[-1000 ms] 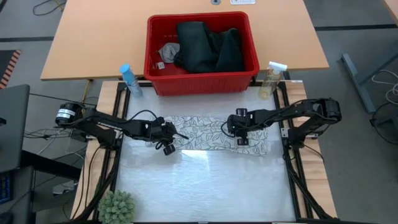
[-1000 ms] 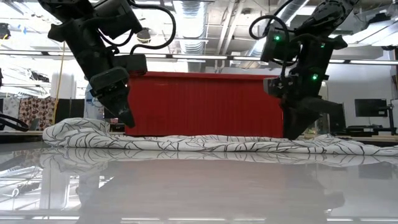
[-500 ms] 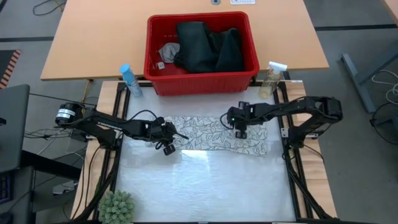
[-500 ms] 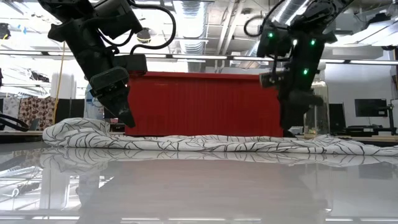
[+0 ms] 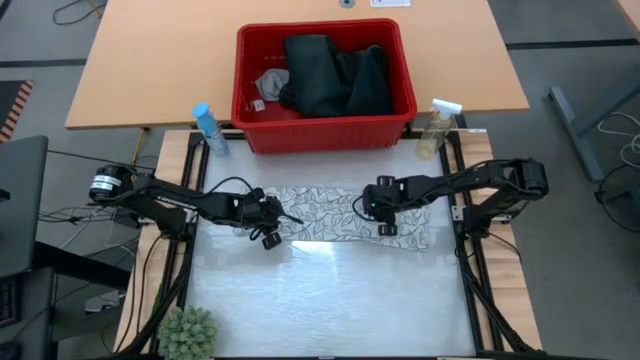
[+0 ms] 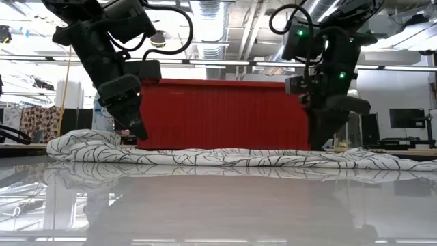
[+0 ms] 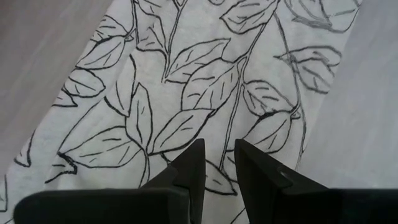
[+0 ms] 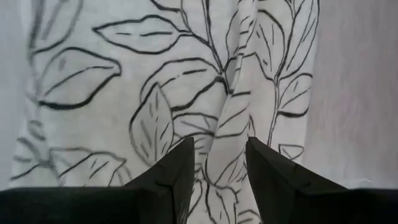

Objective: Fold laundry
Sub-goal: Fold the white-patterned shirt

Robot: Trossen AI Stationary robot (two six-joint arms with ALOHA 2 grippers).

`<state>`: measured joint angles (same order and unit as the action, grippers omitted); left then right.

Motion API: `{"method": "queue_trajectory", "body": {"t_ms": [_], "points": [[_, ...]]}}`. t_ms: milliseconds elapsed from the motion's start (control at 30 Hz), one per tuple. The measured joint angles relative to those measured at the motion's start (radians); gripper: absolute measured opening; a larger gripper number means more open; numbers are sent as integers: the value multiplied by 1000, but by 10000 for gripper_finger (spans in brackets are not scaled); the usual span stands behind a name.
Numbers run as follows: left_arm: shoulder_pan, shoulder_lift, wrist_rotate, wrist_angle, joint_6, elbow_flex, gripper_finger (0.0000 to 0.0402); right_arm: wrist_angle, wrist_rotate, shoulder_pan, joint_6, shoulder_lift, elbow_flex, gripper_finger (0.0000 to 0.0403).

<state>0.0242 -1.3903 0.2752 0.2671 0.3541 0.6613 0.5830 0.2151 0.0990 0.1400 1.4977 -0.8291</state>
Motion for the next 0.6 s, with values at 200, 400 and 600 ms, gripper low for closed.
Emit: {"method": "queue_trajectory", "body": {"t_ms": [200, 400, 600], "points": [[0, 0, 1, 8, -2, 0, 75, -8, 12, 10, 25, 46, 0, 166], [0, 0, -1, 14, -12, 0, 75, 23, 108, 37, 46, 71, -5, 166], [0, 0, 0, 14, -18, 0, 75, 91, 193, 78, 77, 59, -38, 166]]}}
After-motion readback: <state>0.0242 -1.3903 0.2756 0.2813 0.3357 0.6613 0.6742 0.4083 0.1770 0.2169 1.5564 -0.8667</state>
